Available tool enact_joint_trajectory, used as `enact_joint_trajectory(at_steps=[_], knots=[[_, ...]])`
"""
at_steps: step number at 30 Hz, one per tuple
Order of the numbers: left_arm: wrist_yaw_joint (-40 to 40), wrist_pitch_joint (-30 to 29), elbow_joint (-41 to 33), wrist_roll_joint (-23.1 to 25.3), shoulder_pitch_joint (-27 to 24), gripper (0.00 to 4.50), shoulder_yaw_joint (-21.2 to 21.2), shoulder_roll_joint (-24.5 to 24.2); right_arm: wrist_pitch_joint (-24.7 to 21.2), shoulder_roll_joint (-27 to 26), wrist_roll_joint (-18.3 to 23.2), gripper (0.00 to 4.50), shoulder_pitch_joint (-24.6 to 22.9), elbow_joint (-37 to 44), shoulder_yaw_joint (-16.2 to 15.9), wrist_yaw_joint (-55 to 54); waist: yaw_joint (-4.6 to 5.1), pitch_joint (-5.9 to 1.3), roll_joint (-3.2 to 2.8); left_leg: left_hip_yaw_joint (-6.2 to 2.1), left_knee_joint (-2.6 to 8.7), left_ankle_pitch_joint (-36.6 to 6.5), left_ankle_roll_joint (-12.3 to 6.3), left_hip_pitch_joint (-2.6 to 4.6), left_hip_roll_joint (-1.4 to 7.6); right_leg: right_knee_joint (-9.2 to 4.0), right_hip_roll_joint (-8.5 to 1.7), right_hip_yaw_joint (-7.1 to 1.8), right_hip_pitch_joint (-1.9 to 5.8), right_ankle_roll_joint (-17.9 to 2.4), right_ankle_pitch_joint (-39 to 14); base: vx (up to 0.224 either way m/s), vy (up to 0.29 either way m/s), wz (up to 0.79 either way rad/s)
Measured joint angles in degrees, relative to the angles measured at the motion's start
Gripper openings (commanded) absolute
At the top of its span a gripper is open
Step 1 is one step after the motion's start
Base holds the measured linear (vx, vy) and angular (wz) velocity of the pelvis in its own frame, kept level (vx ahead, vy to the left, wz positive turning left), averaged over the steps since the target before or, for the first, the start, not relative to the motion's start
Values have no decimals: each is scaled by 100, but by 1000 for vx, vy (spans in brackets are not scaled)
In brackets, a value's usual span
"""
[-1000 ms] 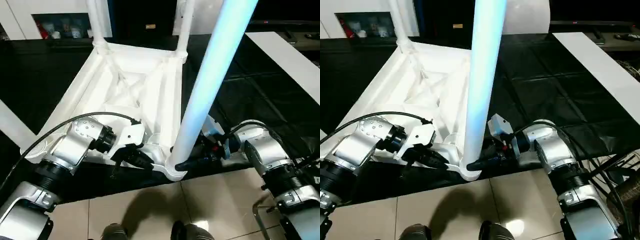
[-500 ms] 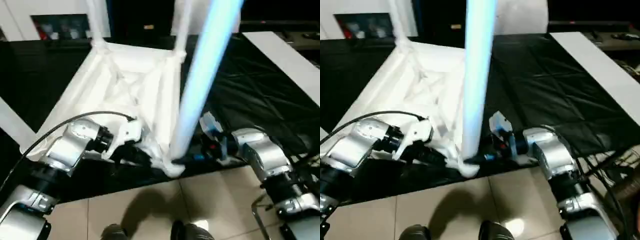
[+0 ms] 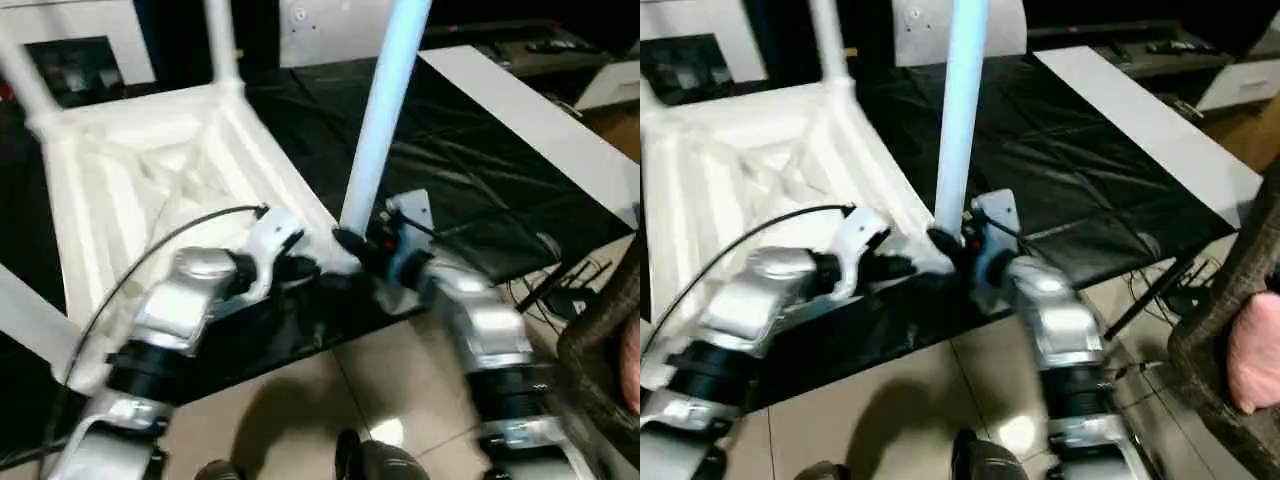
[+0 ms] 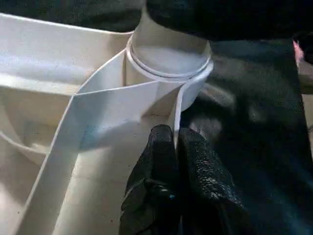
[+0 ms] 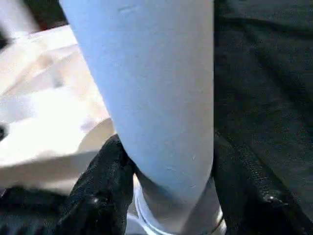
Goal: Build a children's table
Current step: Rotate leg to tighten
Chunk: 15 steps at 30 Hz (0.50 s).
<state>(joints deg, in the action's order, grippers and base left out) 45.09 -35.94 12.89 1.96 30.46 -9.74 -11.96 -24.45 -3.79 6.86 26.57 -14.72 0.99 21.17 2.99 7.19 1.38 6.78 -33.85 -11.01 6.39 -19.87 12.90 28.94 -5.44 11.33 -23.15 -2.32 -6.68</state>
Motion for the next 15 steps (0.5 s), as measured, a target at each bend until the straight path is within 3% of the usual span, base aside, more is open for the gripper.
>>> enact_joint_trajectory(at_steps=[1,3,5,11,13,15], knots=[[-82,-12,0,10,6,0,-5,54,-2,-98,-15,233,0,12,55,-181,5,1,-1,-5,0,-2,-1,0,-1,2,0,2,1,0,0,0,0,0],[-137,-5,0,12,18,0,-23,73,-14,-197,-29,233,-1,48,98,-342,3,4,-6,-5,6,-5,4,-2,-2,8,0,13,1,0,0,0,0,0],[-17,150,0,33,19,0,-108,-17,-7,-226,-39,275,-20,94,101,-384,3,9,-14,-6,25,-5,4,-6,-4,13,1,14,1,-1,1,0,0,0],[602,762,5,-4,-33,0,-335,-418,100,-220,-31,322,-201,163,-14,-311,-48,7,-11,-4,94,-8,12,-13,-8,35,2,2,-10,-25,26,0,0,0],[923,963,4,-67,-57,0,-386,-534,144,-147,-36,338,-268,214,-90,-194,-172,-3,6,4,97,-33,42,-9,-37,137,7,-111,-67,-38,79,54,-33,6],[1272,1354,37,-89,-58,0,-526,-785,204,234,53,362,-547,591,-322,319,-312,-7,8,2,112,-38,43,-6,-72,210,9,-154,-101,-25,57,55,-35,7]])
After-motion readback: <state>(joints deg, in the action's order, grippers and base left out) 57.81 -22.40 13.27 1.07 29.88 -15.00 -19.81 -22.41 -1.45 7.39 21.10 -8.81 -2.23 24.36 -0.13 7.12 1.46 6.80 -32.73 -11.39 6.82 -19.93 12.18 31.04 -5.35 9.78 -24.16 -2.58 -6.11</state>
